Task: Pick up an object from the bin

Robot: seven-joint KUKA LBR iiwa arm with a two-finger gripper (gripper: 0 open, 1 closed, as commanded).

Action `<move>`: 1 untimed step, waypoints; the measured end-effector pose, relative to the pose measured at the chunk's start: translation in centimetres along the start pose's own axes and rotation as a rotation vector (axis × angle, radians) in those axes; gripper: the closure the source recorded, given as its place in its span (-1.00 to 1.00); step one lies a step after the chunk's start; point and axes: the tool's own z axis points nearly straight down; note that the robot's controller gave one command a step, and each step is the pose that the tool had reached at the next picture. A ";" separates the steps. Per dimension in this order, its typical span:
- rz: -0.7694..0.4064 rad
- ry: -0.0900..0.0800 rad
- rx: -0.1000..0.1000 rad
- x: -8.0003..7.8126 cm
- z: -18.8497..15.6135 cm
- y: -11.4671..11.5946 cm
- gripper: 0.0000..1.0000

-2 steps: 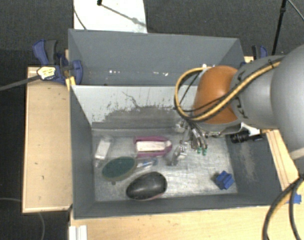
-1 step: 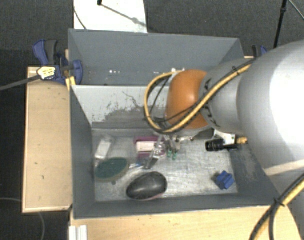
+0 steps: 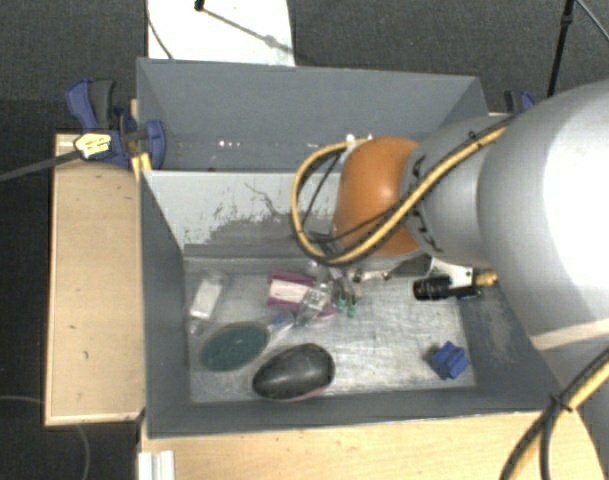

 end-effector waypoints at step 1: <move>-0.290 0.006 0.002 1.4 -11.2 -0.4 1.00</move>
Offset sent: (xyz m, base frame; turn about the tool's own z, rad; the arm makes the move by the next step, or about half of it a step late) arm -0.0173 0.0000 0.1098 -0.2897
